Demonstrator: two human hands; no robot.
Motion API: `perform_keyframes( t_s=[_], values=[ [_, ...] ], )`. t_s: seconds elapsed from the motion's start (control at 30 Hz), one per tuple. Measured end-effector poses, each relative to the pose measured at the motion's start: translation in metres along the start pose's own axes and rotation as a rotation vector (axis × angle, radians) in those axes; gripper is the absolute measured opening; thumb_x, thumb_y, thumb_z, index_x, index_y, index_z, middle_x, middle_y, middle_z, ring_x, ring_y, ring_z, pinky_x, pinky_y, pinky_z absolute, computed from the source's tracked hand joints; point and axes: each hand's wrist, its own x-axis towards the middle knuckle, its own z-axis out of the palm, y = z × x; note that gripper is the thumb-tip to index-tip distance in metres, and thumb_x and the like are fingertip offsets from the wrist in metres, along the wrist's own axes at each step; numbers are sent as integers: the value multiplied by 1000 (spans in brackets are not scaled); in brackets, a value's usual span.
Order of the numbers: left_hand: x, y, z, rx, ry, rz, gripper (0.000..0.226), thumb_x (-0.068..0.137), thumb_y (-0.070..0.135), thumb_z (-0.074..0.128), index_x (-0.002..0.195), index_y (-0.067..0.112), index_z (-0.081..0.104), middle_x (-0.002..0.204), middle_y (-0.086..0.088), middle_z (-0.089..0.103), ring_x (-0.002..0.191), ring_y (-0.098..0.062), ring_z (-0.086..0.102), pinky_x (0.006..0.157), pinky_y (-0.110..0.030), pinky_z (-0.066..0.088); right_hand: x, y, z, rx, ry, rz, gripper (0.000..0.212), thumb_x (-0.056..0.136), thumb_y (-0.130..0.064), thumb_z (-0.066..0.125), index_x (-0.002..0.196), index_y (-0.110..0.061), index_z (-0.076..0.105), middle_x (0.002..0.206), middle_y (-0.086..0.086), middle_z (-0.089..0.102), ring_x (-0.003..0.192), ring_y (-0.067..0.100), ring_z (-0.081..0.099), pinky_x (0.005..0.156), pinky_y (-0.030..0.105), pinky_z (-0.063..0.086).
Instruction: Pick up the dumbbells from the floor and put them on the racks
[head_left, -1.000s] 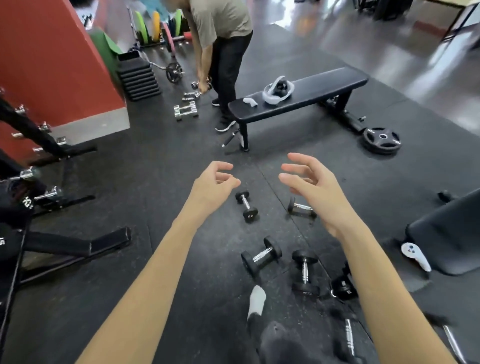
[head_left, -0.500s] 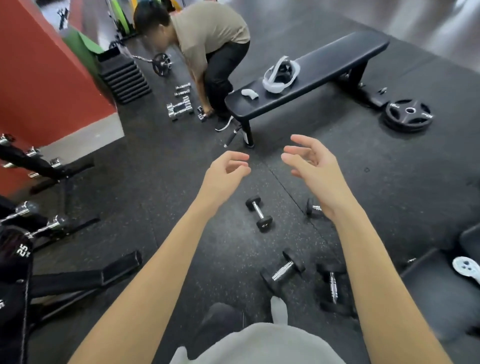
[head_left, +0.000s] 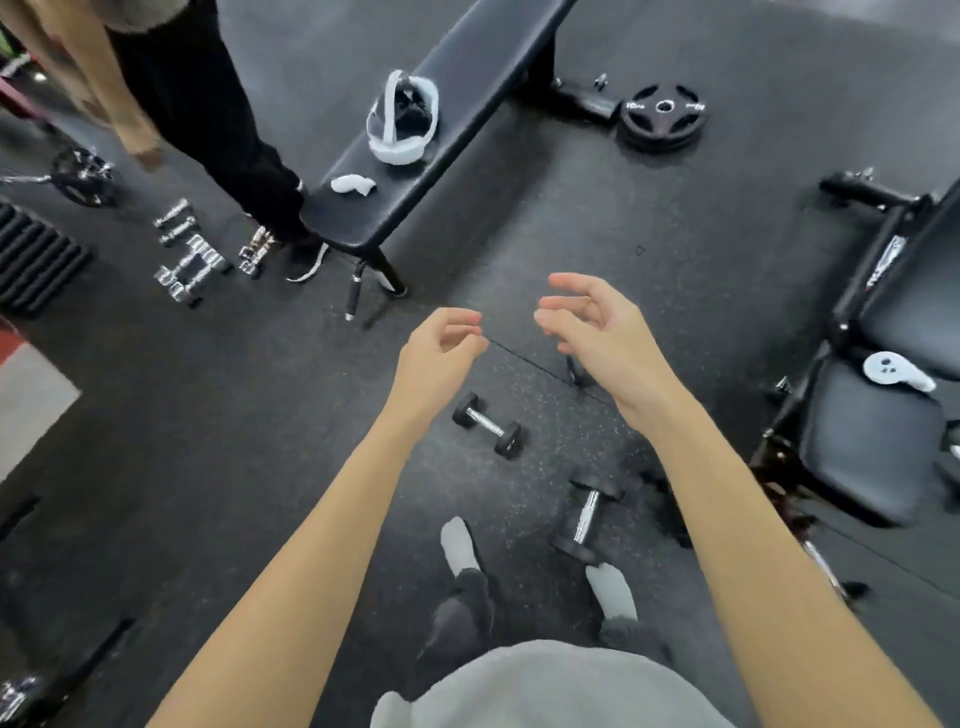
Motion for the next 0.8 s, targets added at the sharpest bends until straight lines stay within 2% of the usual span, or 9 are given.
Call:
perform_keyframes(
  t_s=[0.17, 0.23, 0.33, 0.43, 0.57, 0.63, 0.73, 0.8],
  values=[
    [67, -43, -26, 34, -95, -5, 22, 85, 28, 65, 103, 40, 67, 103, 16, 72, 98, 3, 65, 80, -19, 44, 44, 35, 48, 65, 164, 136, 36, 92, -27, 71, 127, -31, 62, 110, -10, 73, 98, 8, 73, 92, 33, 58],
    [97, -74, -27, 62, -125, -18, 25, 84, 30, 64, 107, 41, 66, 105, 17, 71, 99, 4, 63, 81, -18, 44, 70, 65, 66, 93, 219, 203, 39, 92, -28, 71, 130, -29, 61, 112, -8, 71, 99, 10, 73, 88, 29, 58],
    [143, -134, -20, 88, -123, -44, 30, 85, 32, 63, 113, 40, 64, 110, 18, 67, 102, 7, 60, 77, -16, 42, 113, 125, 94, 99, 236, 300, 40, 91, -31, 71, 129, -31, 58, 115, -6, 68, 103, 11, 71, 90, 30, 58],
    [189, -210, 6, 140, -150, -95, 34, 89, 30, 62, 123, 35, 61, 120, 12, 62, 110, -3, 58, 77, -15, 42, 150, 209, 119, 103, 279, 414, 42, 93, -30, 70, 132, -31, 56, 112, -9, 67, 105, 12, 69, 94, 33, 57],
    [245, -325, 51, 244, -167, -141, 46, 92, 25, 60, 138, 26, 56, 130, 3, 57, 110, -7, 52, 89, -23, 41, 201, 333, 148, 100, 300, 554, 49, 95, -30, 69, 142, -24, 54, 114, -10, 64, 104, 11, 66, 98, 35, 54],
    [274, -386, 73, 297, -199, -170, 57, 92, 26, 61, 147, 24, 45, 132, 0, 54, 105, -10, 55, 83, -24, 44, 231, 398, 159, 93, 296, 622, 53, 95, -31, 69, 144, -22, 53, 117, -8, 64, 108, 13, 64, 104, 39, 51],
    [318, -475, 104, 403, -267, -243, 76, 91, 30, 63, 156, 24, 25, 148, -9, 39, 88, -17, 59, 66, -26, 46, 276, 497, 172, 86, 308, 721, 64, 93, -32, 71, 151, -21, 46, 127, -7, 60, 121, 20, 57, 111, 40, 43],
    [347, -529, 121, 473, -239, -265, 83, 89, 30, 65, 158, 20, 20, 149, -12, 36, 98, -25, 58, 76, -31, 47, 303, 556, 184, 26, 301, 776, 77, 91, -35, 72, 157, -21, 36, 128, -7, 59, 123, 23, 53, 102, 33, 39]
  ],
)
